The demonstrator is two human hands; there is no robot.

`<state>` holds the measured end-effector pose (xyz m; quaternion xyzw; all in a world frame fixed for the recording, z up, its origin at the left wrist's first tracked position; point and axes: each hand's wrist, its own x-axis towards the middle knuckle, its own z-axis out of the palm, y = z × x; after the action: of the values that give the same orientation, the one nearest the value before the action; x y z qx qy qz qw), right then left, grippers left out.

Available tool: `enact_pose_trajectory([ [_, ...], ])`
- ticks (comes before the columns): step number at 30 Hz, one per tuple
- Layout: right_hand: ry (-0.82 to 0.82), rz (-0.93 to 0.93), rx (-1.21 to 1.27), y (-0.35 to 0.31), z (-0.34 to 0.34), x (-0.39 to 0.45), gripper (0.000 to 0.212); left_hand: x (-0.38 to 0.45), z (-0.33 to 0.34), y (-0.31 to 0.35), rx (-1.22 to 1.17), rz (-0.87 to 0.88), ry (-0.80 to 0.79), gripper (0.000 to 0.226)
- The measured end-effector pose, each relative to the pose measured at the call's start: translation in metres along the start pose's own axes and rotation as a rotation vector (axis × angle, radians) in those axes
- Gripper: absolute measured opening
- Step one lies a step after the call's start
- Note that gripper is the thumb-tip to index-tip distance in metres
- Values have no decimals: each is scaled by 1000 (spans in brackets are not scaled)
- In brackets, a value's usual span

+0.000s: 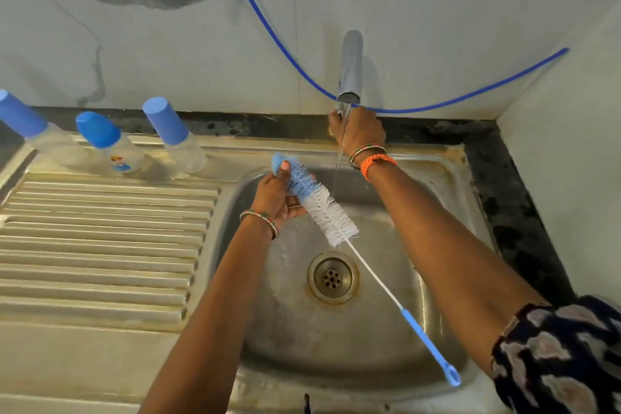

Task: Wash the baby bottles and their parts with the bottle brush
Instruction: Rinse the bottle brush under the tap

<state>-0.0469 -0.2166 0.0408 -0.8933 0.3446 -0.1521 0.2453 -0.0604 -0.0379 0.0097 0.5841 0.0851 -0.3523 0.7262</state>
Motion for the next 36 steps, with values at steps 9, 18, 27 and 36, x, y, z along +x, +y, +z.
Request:
enact_pose_trajectory([
  [9,-765,290,357,0,-54,-39,71,-7,9,0,-137,6,-29,40],
  [18,-174,-312,-111,48,-111,-160,32,-38,2,13,-542,171,1,52],
  [27,-219,-251,-341,83,-97,-236,48,-95,-9,-31,-799,-26,-230,84],
  [36,-77,-17,-98,94,-104,-263,38,-114,1,-32,-660,-11,-57,64],
])
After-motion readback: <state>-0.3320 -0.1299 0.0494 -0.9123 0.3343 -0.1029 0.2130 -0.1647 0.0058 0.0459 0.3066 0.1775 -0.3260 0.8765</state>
